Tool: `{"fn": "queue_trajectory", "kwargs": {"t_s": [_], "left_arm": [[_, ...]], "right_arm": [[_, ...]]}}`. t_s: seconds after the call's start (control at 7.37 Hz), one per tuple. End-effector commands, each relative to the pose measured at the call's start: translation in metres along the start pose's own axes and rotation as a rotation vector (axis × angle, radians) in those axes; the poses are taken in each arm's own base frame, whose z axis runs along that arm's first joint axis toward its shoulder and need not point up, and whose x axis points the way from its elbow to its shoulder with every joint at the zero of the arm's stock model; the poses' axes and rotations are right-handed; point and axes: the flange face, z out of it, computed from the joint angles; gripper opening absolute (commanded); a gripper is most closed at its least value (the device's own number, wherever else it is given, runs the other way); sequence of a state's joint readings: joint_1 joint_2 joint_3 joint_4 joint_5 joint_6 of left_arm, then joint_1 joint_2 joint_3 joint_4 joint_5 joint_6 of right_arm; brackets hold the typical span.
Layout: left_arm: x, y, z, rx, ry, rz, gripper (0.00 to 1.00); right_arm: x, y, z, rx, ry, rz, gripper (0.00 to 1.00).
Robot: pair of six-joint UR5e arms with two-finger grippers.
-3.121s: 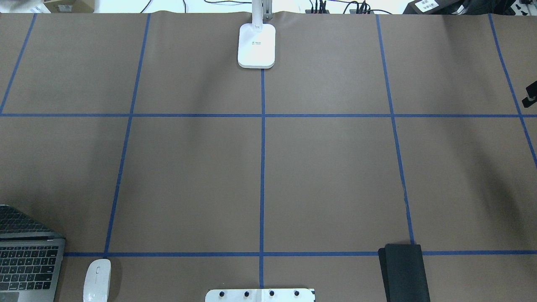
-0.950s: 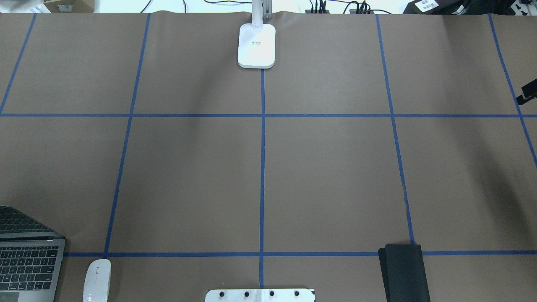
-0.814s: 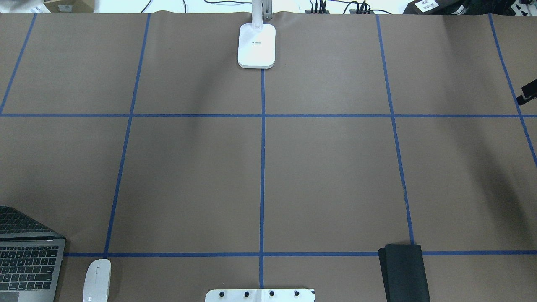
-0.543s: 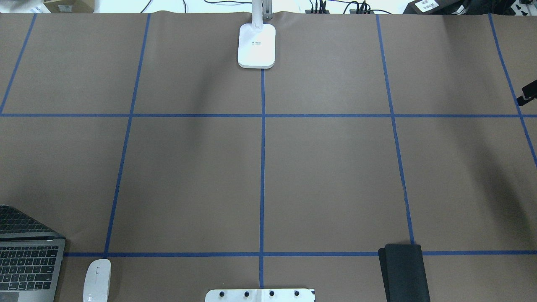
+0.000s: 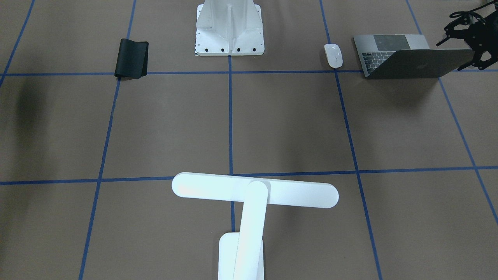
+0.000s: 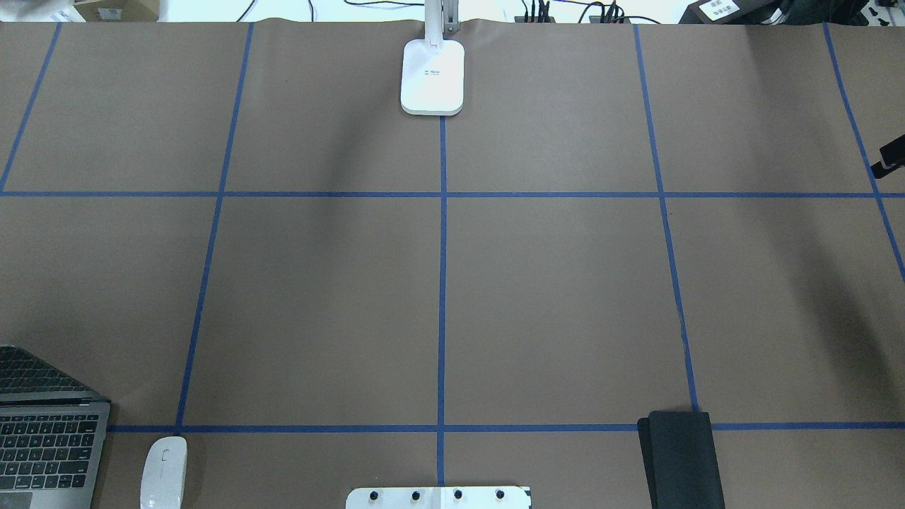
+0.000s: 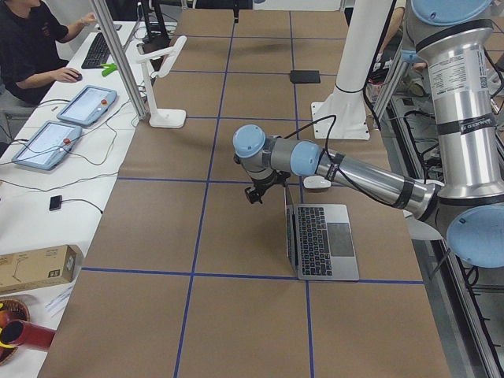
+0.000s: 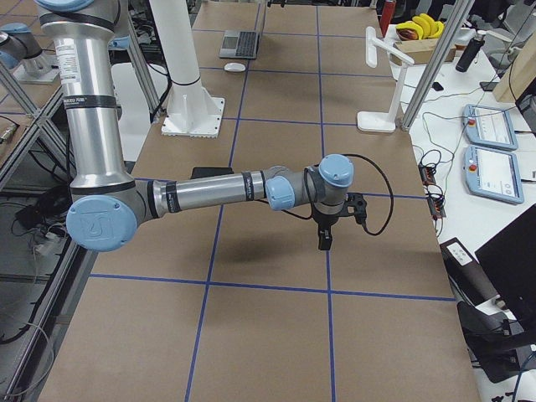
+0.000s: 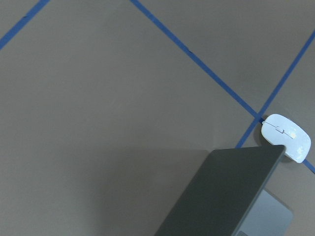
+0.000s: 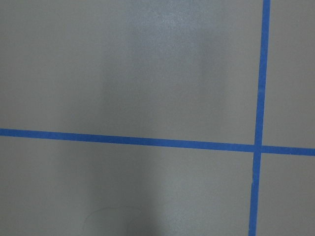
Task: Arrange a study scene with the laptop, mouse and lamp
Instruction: 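Lower the left gripper onto the edge of the silver laptop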
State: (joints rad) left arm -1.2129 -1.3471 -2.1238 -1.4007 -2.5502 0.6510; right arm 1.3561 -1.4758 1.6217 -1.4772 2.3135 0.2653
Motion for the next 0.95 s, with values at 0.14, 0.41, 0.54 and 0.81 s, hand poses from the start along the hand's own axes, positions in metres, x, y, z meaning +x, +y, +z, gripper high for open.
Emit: {"fn": "queue_trajectory", "kwargs": {"t_s": [0.14,0.41,0.54,0.81], "left_arm": [[0.007,-0.028,0.015,-0.06,-0.051,0.111,1.0],[0.019,-0.034,0.031,-0.088,-0.027,0.164,1.0],[0.021,-0.035,0.037,-0.098,-0.017,0.169,1.0],[0.025,-0.036,0.045,-0.112,0.002,0.176,0.97]], "right_arm": [[0.005,0.0,0.006,-0.011,0.005,0.004,1.0],[0.007,0.0,0.007,-0.013,0.005,0.005,1.0],[0.007,0.0,0.007,-0.013,0.005,0.005,1.0],[0.007,0.0,0.007,-0.013,0.005,0.005,1.0]]}}
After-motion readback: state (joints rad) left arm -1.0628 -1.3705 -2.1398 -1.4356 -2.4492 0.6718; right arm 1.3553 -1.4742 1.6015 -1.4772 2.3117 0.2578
